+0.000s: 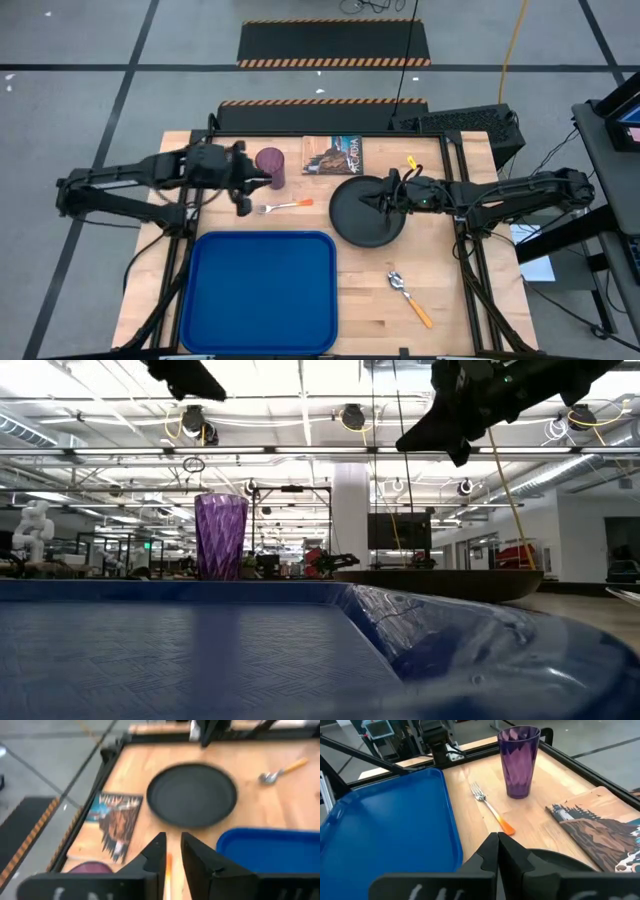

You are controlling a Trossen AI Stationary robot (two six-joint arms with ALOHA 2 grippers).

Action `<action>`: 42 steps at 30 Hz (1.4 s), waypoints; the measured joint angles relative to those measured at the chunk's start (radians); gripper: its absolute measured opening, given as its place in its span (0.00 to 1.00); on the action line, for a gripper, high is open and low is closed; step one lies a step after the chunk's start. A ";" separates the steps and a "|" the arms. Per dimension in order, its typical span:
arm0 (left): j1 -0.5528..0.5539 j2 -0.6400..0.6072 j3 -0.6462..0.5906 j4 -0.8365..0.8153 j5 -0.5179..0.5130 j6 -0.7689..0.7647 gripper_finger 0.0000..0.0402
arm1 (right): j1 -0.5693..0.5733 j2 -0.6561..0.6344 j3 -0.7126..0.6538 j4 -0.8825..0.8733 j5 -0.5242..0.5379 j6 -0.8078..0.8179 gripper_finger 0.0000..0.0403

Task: Pick and place plate/cup/fork/spoon on tray
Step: Put the violet glass on the top left of the blue blue serving tray

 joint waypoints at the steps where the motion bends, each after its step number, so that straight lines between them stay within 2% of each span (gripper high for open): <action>1: 0.008 0.030 0.017 -0.023 -0.003 0.005 0.19 | 0.000 0.000 0.000 0.000 0.000 -0.010 0.00; 6: 0.060 0.150 0.058 -0.095 -0.009 0.046 0.30 | 0.000 0.000 0.000 0.000 0.001 -0.077 0.00; 14: 0.159 0.281 0.059 -0.113 -0.026 0.076 0.50 | 0.000 0.000 0.000 0.000 0.001 -0.231 0.00; 20: 0.220 0.330 0.059 -0.112 -0.087 0.089 0.57 | 0.000 0.000 0.000 0.000 0.001 -0.320 0.00; 27: 0.256 0.333 0.059 -0.176 -0.051 0.038 0.55 | -0.001 0.000 0.000 0.025 0.002 -0.470 0.00; 36: 0.256 0.333 0.059 -0.237 -0.050 -0.001 0.39 | -0.002 0.000 0.002 0.123 0.001 -0.627 0.00; 42: 0.256 0.333 0.059 -0.241 -0.050 0.042 0.29 | -0.002 0.000 0.002 0.134 0.000 -0.681 0.00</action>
